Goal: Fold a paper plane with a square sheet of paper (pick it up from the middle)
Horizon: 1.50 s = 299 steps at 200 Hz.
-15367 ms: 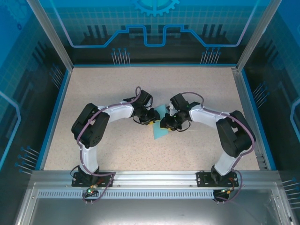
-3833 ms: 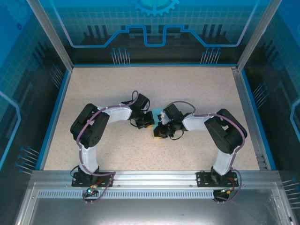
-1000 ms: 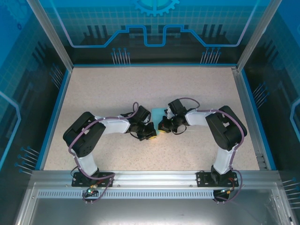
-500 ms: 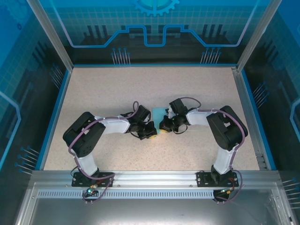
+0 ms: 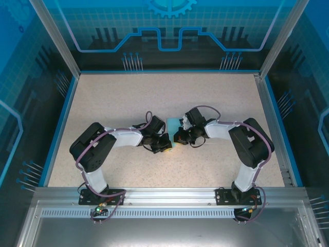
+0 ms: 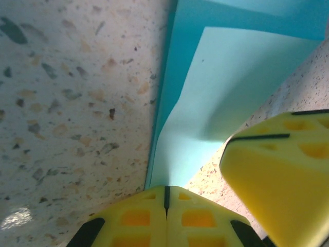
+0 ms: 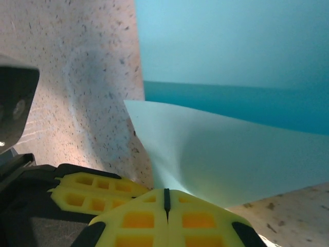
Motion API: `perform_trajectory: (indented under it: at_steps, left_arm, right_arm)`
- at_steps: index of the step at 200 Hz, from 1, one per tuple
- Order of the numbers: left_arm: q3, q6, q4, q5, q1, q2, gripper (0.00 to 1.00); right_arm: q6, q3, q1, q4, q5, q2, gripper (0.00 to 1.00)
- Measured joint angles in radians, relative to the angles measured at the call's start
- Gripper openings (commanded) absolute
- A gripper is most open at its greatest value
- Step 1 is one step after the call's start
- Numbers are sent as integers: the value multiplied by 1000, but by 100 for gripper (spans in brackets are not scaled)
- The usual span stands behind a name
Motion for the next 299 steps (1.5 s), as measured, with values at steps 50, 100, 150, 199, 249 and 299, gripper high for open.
perform_trajectory:
  at_steps: [50, 100, 150, 199, 249, 299]
  left_arm:
    - [0, 0, 0, -3, 0, 0, 0]
    - [0, 0, -4, -3, -1, 0, 0]
    - [-2, -1, -6, -6, -2, 0, 0]
    - [-5, -1, 0, -6, -2, 0, 0]
    - [-4, 0, -2, -5, -2, -2, 0]
    - [44, 26, -99, -14, -2, -18, 12]
  right_arm:
    - [0, 0, 8, -3, 3, 38, 4]
    - [-4, 3, -9, -3, -20, 50, 4]
    - [-39, 21, -92, -14, -55, 70, 4]
    - [-77, 48, -227, -32, -39, 81, 4]
    - [-113, 71, -268, -77, 11, 69, 8]
    - [-110, 33, -267, -109, 34, -95, 34]
